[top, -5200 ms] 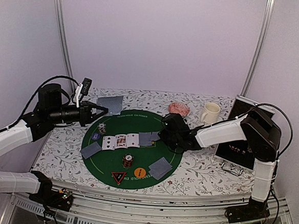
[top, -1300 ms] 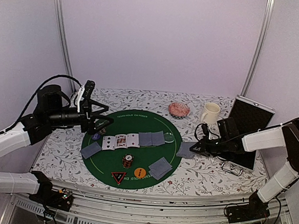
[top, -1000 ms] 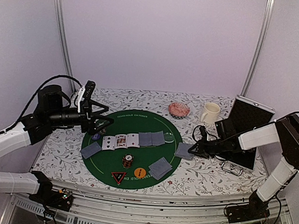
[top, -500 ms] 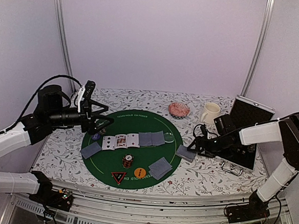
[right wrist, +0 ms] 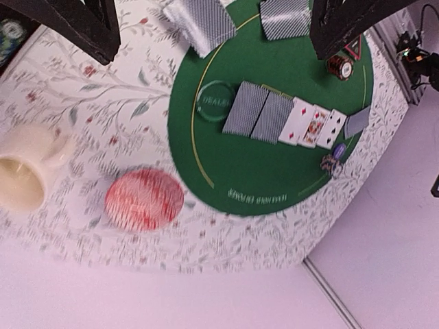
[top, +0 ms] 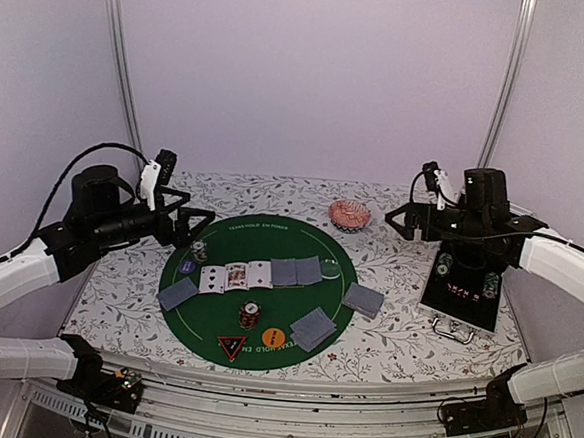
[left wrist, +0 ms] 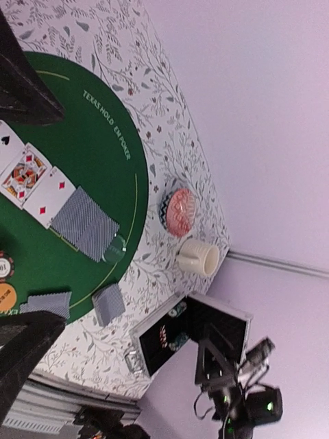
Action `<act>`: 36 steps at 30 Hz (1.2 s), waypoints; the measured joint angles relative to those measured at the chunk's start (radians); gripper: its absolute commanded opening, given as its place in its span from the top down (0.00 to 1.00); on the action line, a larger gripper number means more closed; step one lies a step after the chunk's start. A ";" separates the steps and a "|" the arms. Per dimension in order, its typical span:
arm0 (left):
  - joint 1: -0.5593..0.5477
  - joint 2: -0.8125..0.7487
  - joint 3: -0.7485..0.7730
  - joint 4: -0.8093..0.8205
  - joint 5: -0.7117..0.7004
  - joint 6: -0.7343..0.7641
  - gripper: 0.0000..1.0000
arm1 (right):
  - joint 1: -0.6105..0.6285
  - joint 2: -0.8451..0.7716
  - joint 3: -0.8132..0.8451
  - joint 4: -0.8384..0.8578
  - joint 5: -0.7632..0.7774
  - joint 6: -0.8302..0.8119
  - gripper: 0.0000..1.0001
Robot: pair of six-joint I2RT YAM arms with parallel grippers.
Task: Distribute texas hold em gaming equipment
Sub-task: Place the poker card on the poker table mat, then reset both arms
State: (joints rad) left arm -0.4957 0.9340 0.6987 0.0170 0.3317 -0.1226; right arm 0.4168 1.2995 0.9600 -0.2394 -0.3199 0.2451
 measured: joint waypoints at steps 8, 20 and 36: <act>0.153 -0.021 -0.005 -0.009 -0.380 -0.037 0.02 | -0.229 -0.432 -0.338 0.416 0.229 -0.117 0.01; 0.423 -0.159 -0.354 0.434 -0.728 -0.039 0.02 | -0.399 -0.215 -0.845 1.130 0.342 -0.277 0.01; 0.595 0.404 -0.501 1.015 -0.516 0.016 0.02 | -0.452 0.240 -0.804 1.669 0.224 -0.281 0.01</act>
State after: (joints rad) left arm 0.0998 1.3376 0.1974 1.0321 -0.1841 -0.1070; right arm -0.0349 1.5391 0.1562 1.4300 -0.0956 -0.0357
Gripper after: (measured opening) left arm 0.982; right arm 0.988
